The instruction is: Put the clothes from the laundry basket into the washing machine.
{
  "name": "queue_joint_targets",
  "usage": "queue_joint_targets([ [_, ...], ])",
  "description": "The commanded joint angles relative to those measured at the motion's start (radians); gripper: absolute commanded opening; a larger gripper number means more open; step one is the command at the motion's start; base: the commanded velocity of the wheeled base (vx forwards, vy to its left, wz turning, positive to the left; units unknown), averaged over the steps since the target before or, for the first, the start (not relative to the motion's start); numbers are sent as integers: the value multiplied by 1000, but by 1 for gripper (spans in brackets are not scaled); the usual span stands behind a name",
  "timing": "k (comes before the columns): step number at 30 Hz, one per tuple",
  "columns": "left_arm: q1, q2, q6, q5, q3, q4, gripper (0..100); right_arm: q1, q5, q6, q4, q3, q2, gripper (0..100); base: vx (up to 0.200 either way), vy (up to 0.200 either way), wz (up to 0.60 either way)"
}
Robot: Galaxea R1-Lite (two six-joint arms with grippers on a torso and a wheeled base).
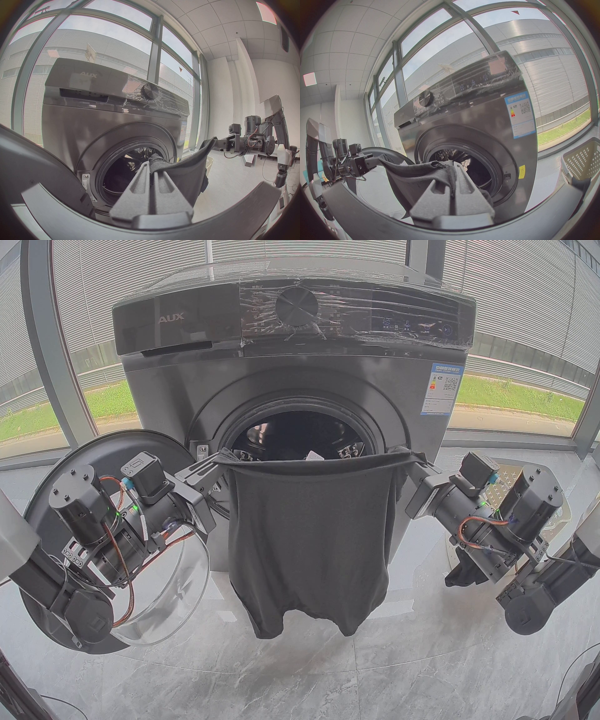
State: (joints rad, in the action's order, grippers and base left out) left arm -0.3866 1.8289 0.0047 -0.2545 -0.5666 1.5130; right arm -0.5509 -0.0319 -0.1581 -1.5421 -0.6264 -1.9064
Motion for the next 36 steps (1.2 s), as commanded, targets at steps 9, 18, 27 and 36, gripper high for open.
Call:
queue_joint_targets([
  [9, -8, -69, -3, 4, 4, 0, 0, -9, -3, -1, -4, -47, 38, 0, 0, 0, 0],
  [18, 0, -88, 1, 1, 5, 0, 0, -11, -3, -1, -4, -55, 50, 0, 0, 0, 0],
  [27, 0, -86, 1, 0, 10, 0, 0, -14, -3, -1, -4, -52, 49, 0, 0, 0, 0],
  [36, 5, -74, -2, -3, 44, -2, 100, -23, -3, -1, -1, -44, 40, 0, 0, 0, 0],
])
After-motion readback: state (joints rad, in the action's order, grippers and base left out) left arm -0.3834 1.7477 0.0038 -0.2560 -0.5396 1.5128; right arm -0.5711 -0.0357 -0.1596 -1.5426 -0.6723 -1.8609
